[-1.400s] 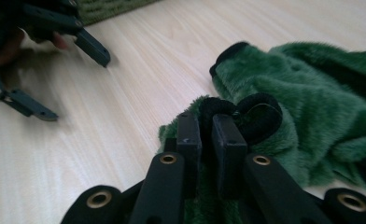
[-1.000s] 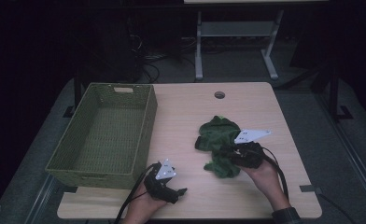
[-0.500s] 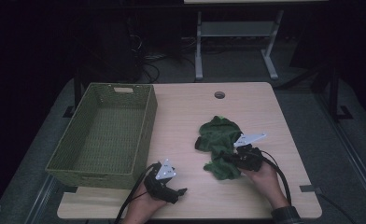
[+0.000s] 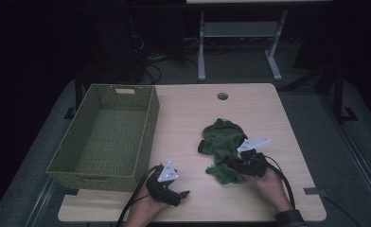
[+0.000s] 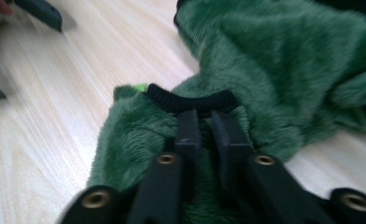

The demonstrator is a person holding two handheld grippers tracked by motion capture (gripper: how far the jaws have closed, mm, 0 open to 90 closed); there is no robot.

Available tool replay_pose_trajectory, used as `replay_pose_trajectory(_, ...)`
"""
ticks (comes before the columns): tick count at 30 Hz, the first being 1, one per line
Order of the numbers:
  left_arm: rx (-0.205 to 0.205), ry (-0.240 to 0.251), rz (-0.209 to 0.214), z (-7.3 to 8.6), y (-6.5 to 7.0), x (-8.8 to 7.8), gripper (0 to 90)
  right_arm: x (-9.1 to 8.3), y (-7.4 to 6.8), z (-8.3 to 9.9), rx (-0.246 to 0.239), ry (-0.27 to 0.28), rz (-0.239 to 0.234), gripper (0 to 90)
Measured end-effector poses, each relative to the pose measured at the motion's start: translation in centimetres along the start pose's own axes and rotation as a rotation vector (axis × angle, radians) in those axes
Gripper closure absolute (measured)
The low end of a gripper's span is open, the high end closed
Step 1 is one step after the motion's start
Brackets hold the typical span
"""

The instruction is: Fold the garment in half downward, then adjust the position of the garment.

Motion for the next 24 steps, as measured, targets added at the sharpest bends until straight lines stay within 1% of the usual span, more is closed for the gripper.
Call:
replay_pose_trajectory(2,0.000,-0.001,0.000,0.0,0.0,0.0,12.9,-0.5,0.0,-0.2,0.002,0.016,0.015,73.8)
replay_pose_trajectory(6,0.002,-0.001,-0.003,0.0,0.0,0.0,13.0,-1.6,-0.1,-0.7,0.006,0.053,0.039,65.2)
replay_pose_trajectory(7,0.001,-0.001,-0.004,0.0,0.0,0.0,13.1,-1.8,-0.1,-0.9,-0.003,0.065,0.039,63.9)
replay_pose_trajectory(9,-0.002,-0.002,-0.004,0.0,-0.1,0.0,13.2,-2.3,-0.1,-1.1,-0.002,0.077,0.048,60.7)
replay_pose_trajectory(10,-0.005,0.000,-0.007,0.0,-0.1,0.0,13.5,-2.5,0.0,-1.3,-0.011,0.090,0.050,59.3)
replay_pose_trajectory(11,-0.003,-0.002,-0.011,-0.1,-0.2,0.0,13.7,-2.7,0.0,-1.4,-0.007,0.095,0.054,58.4)
replay_pose_trajectory(13,-0.012,-0.003,-0.006,-0.2,-0.2,0.1,13.7,-3.1,0.2,-1.6,-0.006,0.109,0.057,57.1)
replay_pose_trajectory(16,-0.014,-0.011,0.002,-0.6,-0.2,0.3,13.7,-3.4,0.5,-1.7,0.013,0.105,0.064,55.1)
replay_pose_trajectory(18,-0.021,-0.022,0.012,-0.9,-0.2,0.4,13.7,-3.6,0.8,-1.8,0.006,0.113,0.067,54.2)
replay_pose_trajectory(22,-0.019,-0.015,0.025,-2.1,-0.4,0.3,13.7,-4.0,1.1,-2.2,0.007,0.120,0.074,52.2)
replay_pose_trajectory(23,-0.028,-0.009,0.040,-2.5,-0.5,0.2,13.7,-4.1,1.2,-2.4,0.007,0.122,0.077,51.8)
replay_pose_trajectory(24,-0.031,-0.005,0.045,-2.7,-0.5,0.3,13.7,-4.3,1.3,-2.5,0.006,0.132,0.080,51.7)
Point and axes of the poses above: each handheld gripper's, and its own axes: x roughly forward along the jaws, z roughly out of its underside, y roughly to its right, the point moved 5 cm from there along x, roughly forward along the jaws, and after that the axes turned 6 degrees about x, right-handed, at the moved point
